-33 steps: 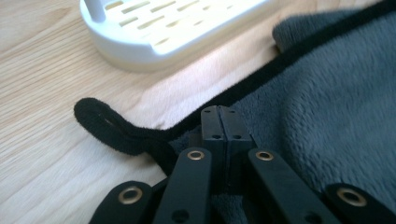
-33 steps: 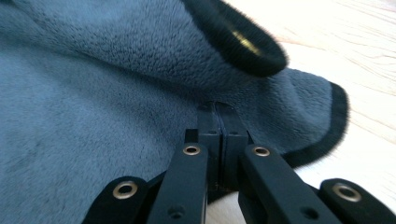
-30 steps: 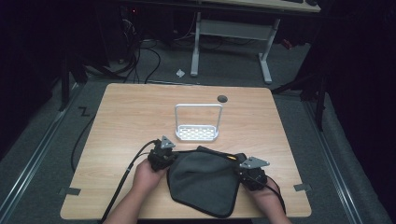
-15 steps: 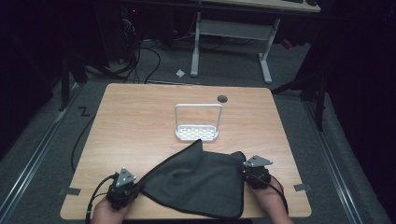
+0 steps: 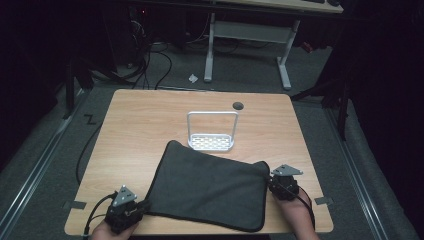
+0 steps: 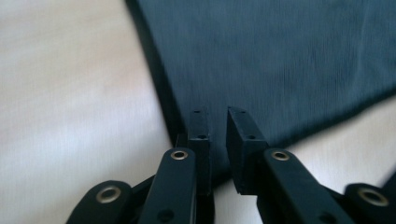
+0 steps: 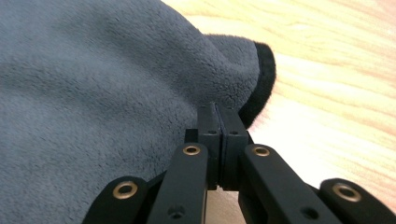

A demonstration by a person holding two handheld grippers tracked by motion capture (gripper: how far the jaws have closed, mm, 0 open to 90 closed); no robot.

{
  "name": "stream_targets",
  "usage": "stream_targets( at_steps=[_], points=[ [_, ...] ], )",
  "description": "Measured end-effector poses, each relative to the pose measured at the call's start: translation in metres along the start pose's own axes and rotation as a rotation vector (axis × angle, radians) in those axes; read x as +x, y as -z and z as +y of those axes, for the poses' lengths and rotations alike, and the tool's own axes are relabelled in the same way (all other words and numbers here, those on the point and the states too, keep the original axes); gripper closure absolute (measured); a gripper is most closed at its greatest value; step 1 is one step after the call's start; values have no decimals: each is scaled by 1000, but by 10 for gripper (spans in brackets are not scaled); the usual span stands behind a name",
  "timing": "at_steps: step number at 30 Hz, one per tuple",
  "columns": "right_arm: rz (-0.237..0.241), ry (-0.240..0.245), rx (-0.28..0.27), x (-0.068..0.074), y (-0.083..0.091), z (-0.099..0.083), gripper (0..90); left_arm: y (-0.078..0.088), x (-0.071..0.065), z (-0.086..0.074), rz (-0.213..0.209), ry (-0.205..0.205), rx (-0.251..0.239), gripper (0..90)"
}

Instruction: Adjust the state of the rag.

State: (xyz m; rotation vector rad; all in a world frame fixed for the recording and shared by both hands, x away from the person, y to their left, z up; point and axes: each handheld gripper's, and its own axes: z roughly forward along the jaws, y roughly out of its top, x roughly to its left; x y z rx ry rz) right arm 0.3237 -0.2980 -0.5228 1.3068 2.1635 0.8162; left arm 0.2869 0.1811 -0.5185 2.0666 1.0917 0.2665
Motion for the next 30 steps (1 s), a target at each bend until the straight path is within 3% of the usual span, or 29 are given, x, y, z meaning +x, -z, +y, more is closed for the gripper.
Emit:
stream_targets(
  at_steps=[4, 8, 10, 14, 18, 22, 24, 26, 30],
  points=[
    [18, 10, -31, 6, 3, 3, 882, -26, 6, 34, -27, -1, -31, 752],
    [42, 19, -37, 13, -4, 10, 861, -67, 11, 59, -22, -14, 7, 713],
    [41, 31, -34, 14, -10, 13, 861, -77, 10, 62, -11, -34, 18, 723],
    [51, 22, -9, 10, -18, 12, 860, -68, 6, 55, -35, -11, 38, 748],
    [84, 17, -2, 12, -8, 3, 839, -45, -6, 26, -89, 5, 26, 756],
    [124, 4, 16, 17, 5, -5, 817, -28, -12, 10, -115, 11, 41, 754],
    [115, 17, 6, 20, 11, -5, 803, -25, -7, 12, -81, -1, 29, 729],
    [113, 8, -41, 20, 18, 2, 785, -25, 5, 22, -71, 28, -7, 714],
    [77, -22, -96, 7, 19, 25, 738, -42, 34, 59, -10, 57, -63, 629]
  ],
)
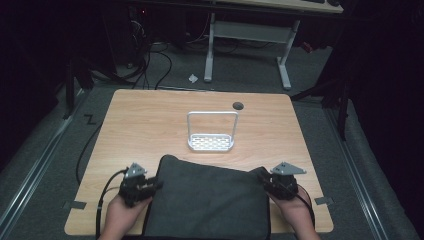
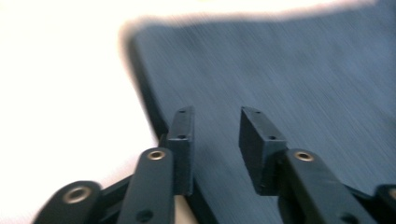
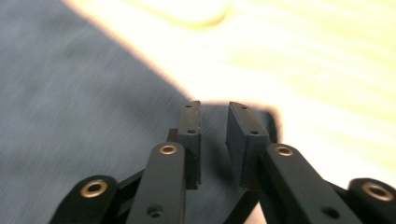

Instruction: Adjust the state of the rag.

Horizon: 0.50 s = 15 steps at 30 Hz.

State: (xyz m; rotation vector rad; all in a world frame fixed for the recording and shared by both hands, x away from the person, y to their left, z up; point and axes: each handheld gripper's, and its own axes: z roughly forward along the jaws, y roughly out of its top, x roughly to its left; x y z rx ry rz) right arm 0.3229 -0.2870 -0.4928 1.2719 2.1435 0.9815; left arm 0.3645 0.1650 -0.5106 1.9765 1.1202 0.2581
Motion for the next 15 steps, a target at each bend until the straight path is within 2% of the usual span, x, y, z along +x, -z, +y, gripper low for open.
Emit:
stream_targets(
  at_steps=[2, 4, 6, 9, 10, 12, 13, 15],
  points=[
    [-20, -28, -17, -10, -8, 8, 712, -16, 13, 18, 11, 40, -5, 572],
    [-13, -76, 1, -22, -19, 13, 672, -33, 24, 32, 3, 95, -22, 525],
    [1, -108, 37, -28, -29, 15, 589, -44, 32, 38, -20, 162, -26, 476],
    [31, -142, 76, -33, -41, 12, 459, -59, 36, 40, -43, 216, -3, 438],
    [29, -154, 90, -33, -44, 10, 446, -63, 34, 39, -51, 224, 14, 432],
    [33, -159, 110, -33, -46, 4, 462, -65, 27, 37, -44, 201, 28, 464],
    [36, -153, 121, -32, -46, 2, 509, -65, 25, 37, -38, 192, 35, 510],
    [55, -139, 127, -30, -45, 0, 645, -66, 20, 36, -49, 184, 62, 676]
  ],
)
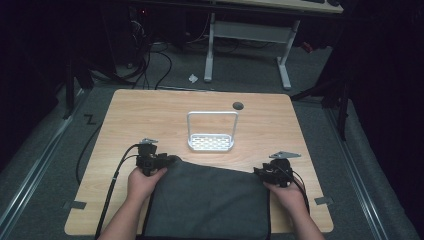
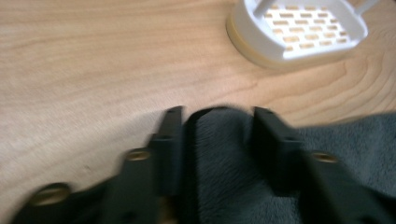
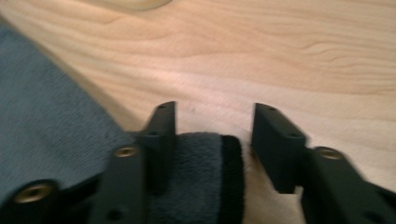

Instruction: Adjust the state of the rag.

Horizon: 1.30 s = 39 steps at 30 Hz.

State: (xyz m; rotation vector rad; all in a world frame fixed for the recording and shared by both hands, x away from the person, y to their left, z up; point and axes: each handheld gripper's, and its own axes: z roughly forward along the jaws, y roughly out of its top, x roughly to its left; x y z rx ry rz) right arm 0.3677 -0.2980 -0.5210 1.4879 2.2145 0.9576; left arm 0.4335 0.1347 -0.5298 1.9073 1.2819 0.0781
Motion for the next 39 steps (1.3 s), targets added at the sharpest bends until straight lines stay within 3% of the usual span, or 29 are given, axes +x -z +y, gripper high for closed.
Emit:
stream_targets(
  at_steps=[2, 5, 7, 9, 10, 12, 14, 15, 19, 26, 30, 34, 38, 39],
  points=[
    [-5, 23, 9, 3, 1, -1, 769, -1, -6, -3, 10, -40, 15, 797],
    [-25, 46, -12, 8, 3, 2, 802, 5, -10, -6, 26, -75, 1, 846],
    [-34, 65, -74, 9, 11, 11, 802, 21, -10, -2, 5, -72, -87, 846],
    [-44, 64, -159, 11, 23, 20, 798, 44, -14, 2, -10, -85, -208, 841],
    [-49, 66, -216, 12, 33, 25, 794, 51, -15, 2, -5, -90, -232, 837],
    [-66, 65, -281, 14, 43, 28, 786, 60, -13, 2, 9, -102, -262, 827],
    [-80, 57, -315, 11, 46, 28, 747, 56, -6, -2, 44, -94, -234, 771],
    [-84, 38, -296, 8, 41, 27, 679, 52, -2, -3, 54, -75, -204, 714],
    [-109, 33, -211, 4, 21, 19, 657, 44, 2, -10, 59, -61, -177, 634],
    [-102, 48, -189, 7, 18, 14, 614, 59, 1, -21, 113, -82, -227, 533],
    [-92, 90, -155, 16, 13, 10, 624, 75, 3, -34, 109, -53, -266, 497],
    [-63, 114, -116, 23, 6, 7, 666, 79, -1, -56, 115, -68, -218, 497],
    [-70, 131, -62, 27, -6, 5, 697, 64, -6, -73, 146, -99, -105, 498],
    [-73, 129, -49, 27, -9, 4, 697, 61, -8, -76, 159, -120, -105, 496]
  ],
)
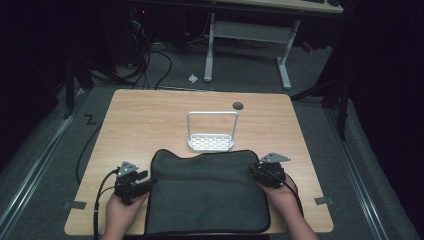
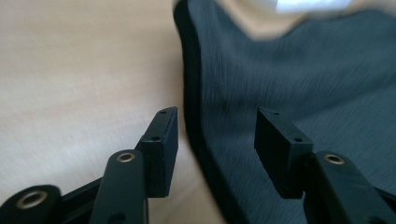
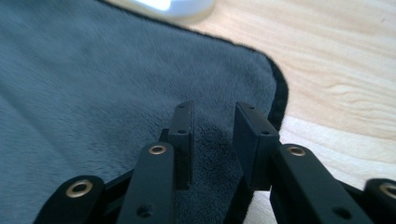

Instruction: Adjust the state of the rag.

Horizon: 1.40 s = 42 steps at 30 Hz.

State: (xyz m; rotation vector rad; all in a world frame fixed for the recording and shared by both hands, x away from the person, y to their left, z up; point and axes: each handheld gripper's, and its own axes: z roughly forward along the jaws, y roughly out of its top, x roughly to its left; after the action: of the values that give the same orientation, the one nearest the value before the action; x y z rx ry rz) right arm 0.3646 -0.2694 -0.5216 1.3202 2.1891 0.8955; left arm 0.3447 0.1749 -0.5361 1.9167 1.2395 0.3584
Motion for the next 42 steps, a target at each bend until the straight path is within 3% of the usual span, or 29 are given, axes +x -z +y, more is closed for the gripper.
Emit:
stream_targets(
  at_steps=[2, 4, 7, 10, 13, 14, 16, 19, 21, 23, 24, 27, 29, 36, 39, 42],
  points=[
    [0, -1, 23, 0, -4, -2, 694, 0, -8, 0, 42, -40, 17, 494],
    [-3, -1, 19, 1, -2, -6, 691, 2, -14, -1, 49, -59, 42, 502],
    [1, -6, 25, 0, 6, -13, 685, 13, -29, -12, 72, -128, 67, 517],
    [-1, -7, 23, 1, 18, -25, 683, 26, -41, -25, 53, -153, 81, 532],
    [-2, -14, 27, -2, 25, -31, 661, 31, -43, -26, 13, -144, 105, 554],
    [-3, -14, 26, -2, 27, -30, 661, 29, -41, -22, 4, -134, 103, 553],
    [7, -14, -7, 0, 30, -23, 699, 25, -33, -9, -43, -90, 50, 573],
    [46, 19, 0, 11, 26, -15, 801, 8, -30, 10, -70, -106, 29, 653],
    [78, 40, 24, 19, 18, -13, 890, -7, -28, 20, -64, -112, 37, 756],
    [76, 59, 61, 23, 12, -14, 900, -21, -25, 23, -43, -111, 73, 851],
    [75, 60, 58, 24, 12, -14, 900, -26, -23, 22, -47, -112, 68, 883],
    [48, 61, 61, 17, 13, -15, 900, -28, -29, 21, -55, -118, 61, 898],
    [46, 36, 57, 8, 14, -16, 900, -30, -40, 20, -78, -136, 58, 898],
    [-92, -31, 63, -37, 16, -19, 891, -46, -78, 21, -170, -169, 50, 815],
    [-97, -54, 44, -42, 22, -19, 845, -46, -80, 23, -182, -170, 40, 750],
    [-97, -44, -15, -35, 33, -17, 807, -43, -69, 27, -139, -166, 25, 714]
  ],
)
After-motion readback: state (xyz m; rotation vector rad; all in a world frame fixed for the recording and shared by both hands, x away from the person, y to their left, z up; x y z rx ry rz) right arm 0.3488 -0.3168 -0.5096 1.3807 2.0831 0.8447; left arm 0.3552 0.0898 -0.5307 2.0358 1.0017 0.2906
